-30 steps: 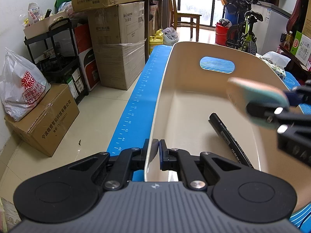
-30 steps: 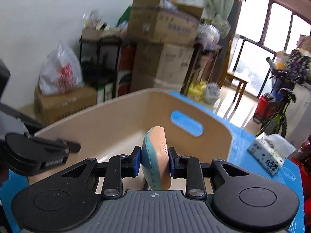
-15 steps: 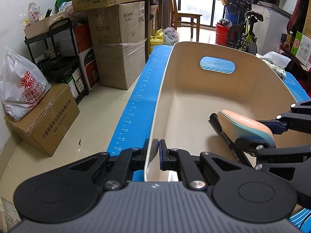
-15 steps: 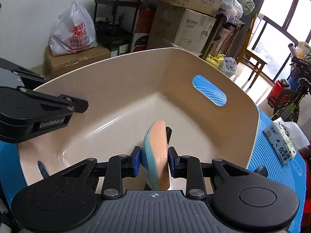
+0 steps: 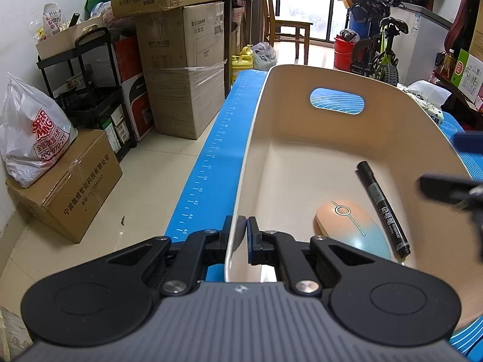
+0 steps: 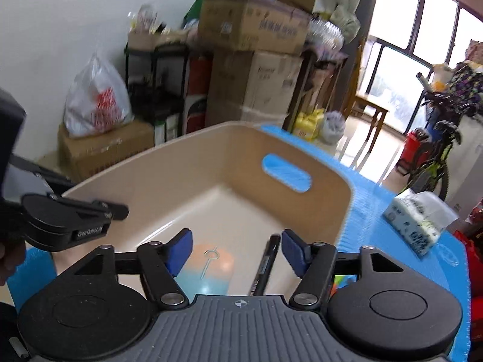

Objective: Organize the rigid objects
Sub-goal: 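Carry the peach mouse into the basket and release it with the right tool, then move the right tool to the black TV remote and grasp it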

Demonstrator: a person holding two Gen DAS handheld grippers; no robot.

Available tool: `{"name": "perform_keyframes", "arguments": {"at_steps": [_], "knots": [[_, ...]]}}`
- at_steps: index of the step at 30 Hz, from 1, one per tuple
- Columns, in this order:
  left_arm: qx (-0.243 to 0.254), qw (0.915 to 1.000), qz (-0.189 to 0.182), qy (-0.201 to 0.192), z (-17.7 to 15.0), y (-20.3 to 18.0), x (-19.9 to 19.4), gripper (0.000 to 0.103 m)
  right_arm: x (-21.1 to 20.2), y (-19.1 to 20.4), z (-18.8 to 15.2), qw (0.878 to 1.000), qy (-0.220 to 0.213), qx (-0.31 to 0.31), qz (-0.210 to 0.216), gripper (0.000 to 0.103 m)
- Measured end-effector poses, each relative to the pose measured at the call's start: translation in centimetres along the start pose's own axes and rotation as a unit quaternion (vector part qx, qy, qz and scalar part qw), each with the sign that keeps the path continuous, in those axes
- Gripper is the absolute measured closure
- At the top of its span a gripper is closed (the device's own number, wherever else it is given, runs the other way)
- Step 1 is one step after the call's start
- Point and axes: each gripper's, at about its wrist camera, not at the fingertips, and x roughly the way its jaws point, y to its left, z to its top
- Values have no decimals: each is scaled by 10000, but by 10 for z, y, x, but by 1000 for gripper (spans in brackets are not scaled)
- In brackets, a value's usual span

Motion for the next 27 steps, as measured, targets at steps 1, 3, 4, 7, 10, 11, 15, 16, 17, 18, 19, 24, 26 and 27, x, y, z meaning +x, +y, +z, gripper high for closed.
{"name": "perform_keyframes", "arguments": {"at_steps": [1,3,4,7,10,11,15,16,17,18,19,24,26,27], "knots": [[0,10000,0,-1,0,0,0,94,-6,-5,-1,9999,-84,36,-47,28],[1,10000,0,-1,0,0,0,94,-18,-19,-3,9995,-221,173,-154,27],[0,10000,0,-1,0,0,0,94,-23,-26,-4,9991,-269,258,-200,27],[1,10000,3,0,0,0,0,94,-37,-51,-11,9972,-374,533,-380,22],[1,10000,2,1,0,0,0,94,-46,-75,-22,9943,-380,737,-674,20],[2,10000,2,1,0,0,0,94,-48,-83,-28,9932,-351,820,-747,18],[1,10000,0,0,0,0,0,94,-47,-111,-56,9890,-129,1150,-927,12],[1,10000,0,0,0,0,0,94,-44,-115,-63,9882,-46,1213,-932,12],[-1,10000,2,0,0,0,0,94,-41,-119,-70,9874,62,1275,-935,12],[1,10000,2,0,0,0,0,94,-38,-121,-78,9867,154,1320,-939,12],[1,10000,5,0,0,0,0,94,-35,-123,-85,9861,227,1351,-940,12],[0,10000,11,0,0,1,0,94,-14,-125,-110,9837,543,1440,-935,12],[-1,10000,10,0,0,1,0,94,-6,-122,-116,9841,625,1394,-910,13],[-3,10000,10,0,0,1,0,94,-1,-121,-119,9844,672,1354,-903,14]]}}
